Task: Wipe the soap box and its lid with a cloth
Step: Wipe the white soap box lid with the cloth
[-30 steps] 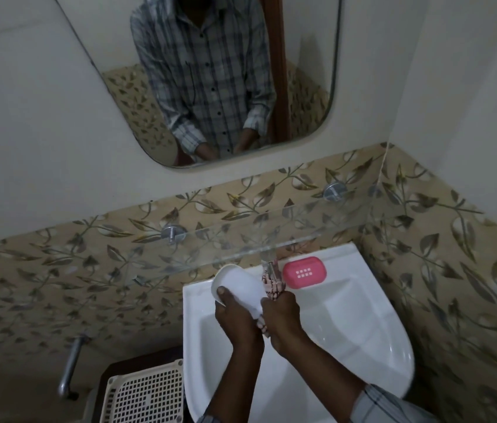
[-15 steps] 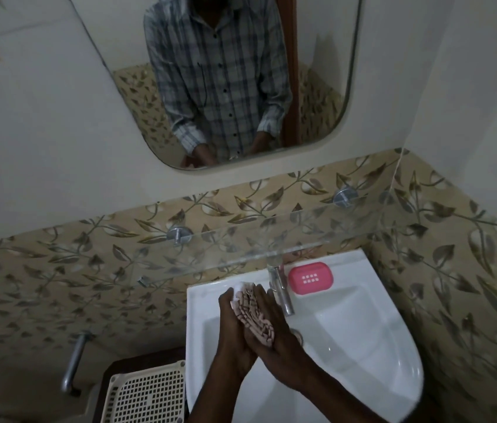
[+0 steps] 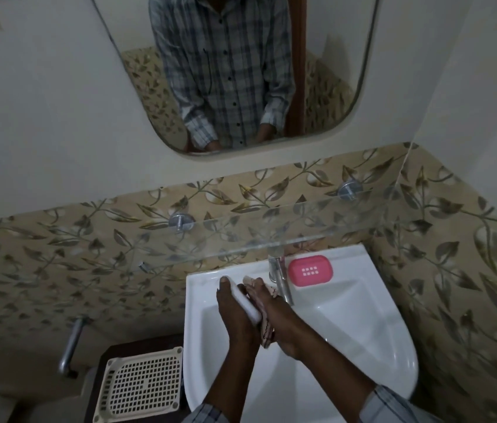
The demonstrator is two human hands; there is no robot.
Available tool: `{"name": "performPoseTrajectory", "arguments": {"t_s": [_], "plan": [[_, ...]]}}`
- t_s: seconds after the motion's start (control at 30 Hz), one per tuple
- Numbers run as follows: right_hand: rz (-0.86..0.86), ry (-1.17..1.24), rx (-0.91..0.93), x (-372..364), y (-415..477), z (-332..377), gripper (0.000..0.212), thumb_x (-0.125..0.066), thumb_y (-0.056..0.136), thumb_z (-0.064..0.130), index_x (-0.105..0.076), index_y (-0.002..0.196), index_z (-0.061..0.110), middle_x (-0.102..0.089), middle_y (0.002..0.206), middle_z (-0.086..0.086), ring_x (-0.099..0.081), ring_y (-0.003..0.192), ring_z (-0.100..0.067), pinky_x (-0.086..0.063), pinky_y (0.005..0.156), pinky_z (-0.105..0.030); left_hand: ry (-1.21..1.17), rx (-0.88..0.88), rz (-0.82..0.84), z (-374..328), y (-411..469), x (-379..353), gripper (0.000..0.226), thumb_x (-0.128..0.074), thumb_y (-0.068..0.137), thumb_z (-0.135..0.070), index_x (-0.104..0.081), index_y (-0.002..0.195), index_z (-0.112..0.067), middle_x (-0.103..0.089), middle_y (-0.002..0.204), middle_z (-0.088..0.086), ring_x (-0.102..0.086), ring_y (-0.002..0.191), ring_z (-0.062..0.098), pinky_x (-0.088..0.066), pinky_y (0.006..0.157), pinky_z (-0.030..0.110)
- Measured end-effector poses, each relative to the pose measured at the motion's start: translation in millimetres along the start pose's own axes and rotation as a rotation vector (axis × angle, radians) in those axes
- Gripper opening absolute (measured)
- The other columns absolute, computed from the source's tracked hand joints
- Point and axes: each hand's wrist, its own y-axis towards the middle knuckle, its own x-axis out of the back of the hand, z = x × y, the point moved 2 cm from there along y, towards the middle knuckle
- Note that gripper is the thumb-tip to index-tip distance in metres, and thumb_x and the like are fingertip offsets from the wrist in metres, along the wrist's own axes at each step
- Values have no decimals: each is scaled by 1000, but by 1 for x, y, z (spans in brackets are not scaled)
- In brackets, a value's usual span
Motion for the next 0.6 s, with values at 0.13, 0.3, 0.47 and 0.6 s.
{"name": "performPoseTrajectory", "arguments": {"t_s": [0.13,0.3,0.47,0.6], "plan": [[-91,-40,-208,31,3,-14,72,-46,71,87,-66,113,33,-72,114,-1,-68,103,-23,-42,106,-50,-266,63,-21,-9,14,41,72,-42,94,-64,-34,152,-24,-47,148,14,-55,120,31,-35,112,55],[-179,219,-232,68,-1,-55,54,-55,91,57,-66,121,14,-70,116,-20,-70,98,-41,-54,86,-62,-265,168,98,-24,12,67,38,-52,94,-45,-59,116,-16,-57,109,17,-57,104,36,-33,110,65],[-118,449,-133,94,-3,-64,39,-58,89,4,-58,128,-2,-62,123,-32,-61,112,-50,-43,94,-72,-207,216,162,-26,10,65,29,-46,93,-16,-59,116,-4,-61,106,22,-61,99,35,-38,109,50],[-202,379,-69,110,5,-55,38,-50,86,-9,-62,122,-5,-66,117,-31,-65,105,-48,-54,86,-62,-149,194,149,-24,10,59,26,-45,90,-5,-61,111,0,-63,99,18,-62,91,30,-49,92,41]]}}
